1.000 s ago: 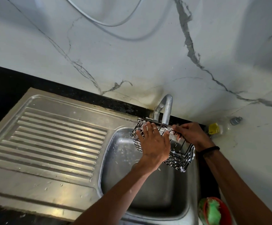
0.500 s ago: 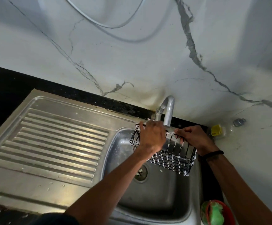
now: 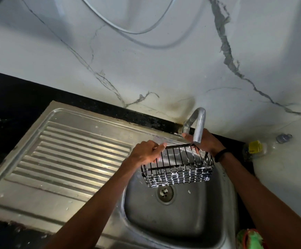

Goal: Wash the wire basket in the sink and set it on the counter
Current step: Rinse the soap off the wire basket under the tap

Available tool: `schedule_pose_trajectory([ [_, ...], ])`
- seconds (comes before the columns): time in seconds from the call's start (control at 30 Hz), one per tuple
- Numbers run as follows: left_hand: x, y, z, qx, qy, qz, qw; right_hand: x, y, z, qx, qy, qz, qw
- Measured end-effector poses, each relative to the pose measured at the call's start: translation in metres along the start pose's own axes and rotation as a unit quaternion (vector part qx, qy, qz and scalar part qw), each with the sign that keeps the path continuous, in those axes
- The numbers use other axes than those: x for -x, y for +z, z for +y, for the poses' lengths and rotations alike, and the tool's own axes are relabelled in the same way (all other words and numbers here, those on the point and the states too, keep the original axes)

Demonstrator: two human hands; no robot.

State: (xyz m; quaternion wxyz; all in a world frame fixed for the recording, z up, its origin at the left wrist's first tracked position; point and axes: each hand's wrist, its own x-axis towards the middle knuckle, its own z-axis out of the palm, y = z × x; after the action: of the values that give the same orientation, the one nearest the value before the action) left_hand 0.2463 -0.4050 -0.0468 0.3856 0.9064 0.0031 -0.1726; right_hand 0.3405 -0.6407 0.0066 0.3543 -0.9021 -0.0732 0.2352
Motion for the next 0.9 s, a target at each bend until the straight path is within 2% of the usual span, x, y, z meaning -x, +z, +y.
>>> schedule_pose_trajectory([
  [0.1,0.004,0.011,0.016,-0.032,-0.009,-0.044,0.998,-0.008,0.009,-0.007,0.022,0.016,-0.029,0.999],
  [0.2,0.005,0.025,0.037,0.039,-0.015,0.004,0.999,-0.01,0.019,-0.017,0.04,-0.004,-0.05,0.998],
  [0.37,0.015,0.046,0.033,0.176,-0.023,0.107,0.978,-0.018,0.028,-0.018,-0.007,-0.063,0.093,0.994],
  [0.5,0.021,0.069,0.031,0.242,-0.073,0.157,0.955,0.004,0.048,-0.013,-0.02,0.027,0.182,0.983],
  [0.57,0.027,0.081,0.032,0.23,-0.096,0.18,0.951,0.019,0.058,-0.019,0.108,0.054,0.23,0.966],
  [0.63,0.033,0.092,0.034,0.227,-0.088,0.207,0.947,0.03,0.07,-0.019,0.301,0.04,0.227,0.925],
  [0.67,0.035,0.096,0.036,0.226,-0.08,0.223,0.945,0.037,0.078,-0.019,0.359,0.017,0.242,0.901],
  [0.7,0.035,0.1,0.038,0.217,-0.082,0.238,0.943,0.043,0.084,-0.016,0.384,-0.003,0.259,0.886],
  [0.77,0.035,0.109,0.038,0.209,-0.092,0.262,0.938,0.053,0.093,-0.011,0.383,-0.025,0.269,0.883],
  [0.83,0.036,0.117,0.029,0.238,-0.09,0.27,0.929,0.063,0.1,-0.003,0.392,-0.042,0.24,0.887],
  [0.9,0.035,0.122,0.02,0.317,-0.085,0.266,0.907,0.079,0.109,0.004,0.4,-0.068,0.211,0.889],
])
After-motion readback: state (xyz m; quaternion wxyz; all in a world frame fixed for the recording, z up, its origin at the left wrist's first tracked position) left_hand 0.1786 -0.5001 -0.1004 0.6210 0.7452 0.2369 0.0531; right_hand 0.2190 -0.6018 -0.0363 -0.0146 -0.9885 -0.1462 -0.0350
